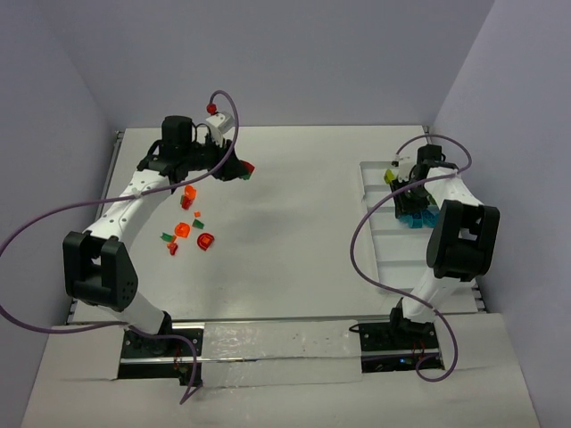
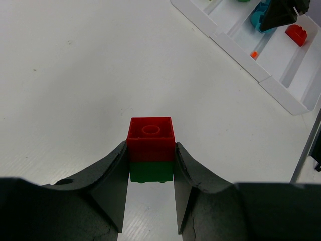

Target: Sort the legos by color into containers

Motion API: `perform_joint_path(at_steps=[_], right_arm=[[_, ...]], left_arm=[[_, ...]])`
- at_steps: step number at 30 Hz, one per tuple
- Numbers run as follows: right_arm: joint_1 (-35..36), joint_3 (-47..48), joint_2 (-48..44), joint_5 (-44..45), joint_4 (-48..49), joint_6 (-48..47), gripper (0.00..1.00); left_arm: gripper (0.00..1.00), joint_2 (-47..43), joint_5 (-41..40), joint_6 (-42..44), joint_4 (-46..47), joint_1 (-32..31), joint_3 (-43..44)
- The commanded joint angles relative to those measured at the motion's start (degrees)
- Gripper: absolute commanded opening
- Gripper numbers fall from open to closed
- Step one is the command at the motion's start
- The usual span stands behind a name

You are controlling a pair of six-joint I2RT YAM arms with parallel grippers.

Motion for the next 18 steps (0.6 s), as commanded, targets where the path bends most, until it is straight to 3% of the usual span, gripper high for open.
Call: perform_joint_path(at_steps=[1,2,3,9,15,18], right_arm=[[0.30,1.66,-0.41,1.43,2.06,0.52,0.00],[0.36,1.54,-0.35,1.67,1.87,0.42,0.05],[0.36,1.37,-0.35,1.84,1.64,0.31,0.17],[0.36,0.84,-1.52,2.41,0.59,-0.02,0.53],[0.69,3.43,-3.97,1.11,-2.77,0.14,0.68],[1.09,6.93,-6.14,-1.94,-5.43,1.01,0.70]], left_arm=[[0.00,-2.15,-1.57,0.66,0.02,-0.25,1.02],[0.00,-2.21,-1.48,0.46,0.41,-0.25,0.74],[0.00,-2.21,-1.36,0.17,0.70,-0.25,0.62],[0.00,-1.69,-0.56,-2.27,2.06,-0.25,0.81],[0.00,-1.36,0.48,-6.60,4.05,-0.25,1.65],[0.00,-1.19,1.18,-10.43,5.77,-0.25,3.08]])
